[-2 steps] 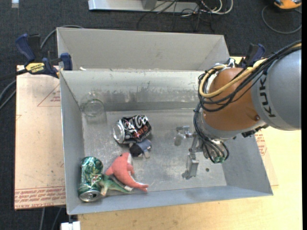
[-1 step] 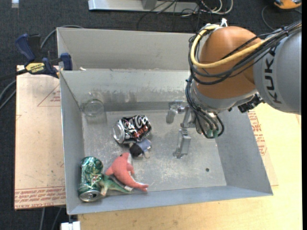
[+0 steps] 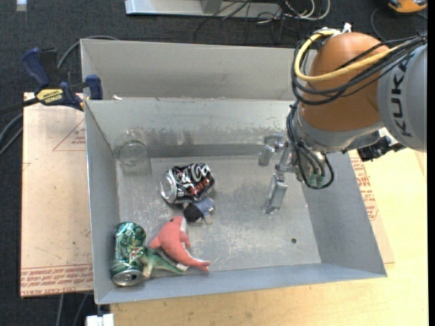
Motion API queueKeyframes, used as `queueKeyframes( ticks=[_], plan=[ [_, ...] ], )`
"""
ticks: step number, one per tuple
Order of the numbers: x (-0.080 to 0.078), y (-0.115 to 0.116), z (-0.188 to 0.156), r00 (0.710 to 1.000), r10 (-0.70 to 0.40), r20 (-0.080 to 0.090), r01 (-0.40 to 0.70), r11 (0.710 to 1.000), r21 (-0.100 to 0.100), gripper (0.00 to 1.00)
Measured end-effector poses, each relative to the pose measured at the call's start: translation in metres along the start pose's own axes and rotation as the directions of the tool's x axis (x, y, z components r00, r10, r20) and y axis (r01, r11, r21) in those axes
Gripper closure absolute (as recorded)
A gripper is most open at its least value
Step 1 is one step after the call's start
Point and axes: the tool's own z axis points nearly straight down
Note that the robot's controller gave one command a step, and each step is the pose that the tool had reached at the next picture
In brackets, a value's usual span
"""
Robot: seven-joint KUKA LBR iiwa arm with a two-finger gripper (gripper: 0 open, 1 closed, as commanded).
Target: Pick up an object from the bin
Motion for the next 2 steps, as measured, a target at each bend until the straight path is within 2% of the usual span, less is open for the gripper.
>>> queueKeyframes(
  ticks=[1,2],
  plan=[
    [-0.025,0.090,0.040,0.986,-0.167,-0.001,0.167,0.986,-0.003,0.00],
    [-0.010,0.079,0.050,0.977,-0.213,-0.001,0.213,0.977,-0.001,0.00]
  ],
)
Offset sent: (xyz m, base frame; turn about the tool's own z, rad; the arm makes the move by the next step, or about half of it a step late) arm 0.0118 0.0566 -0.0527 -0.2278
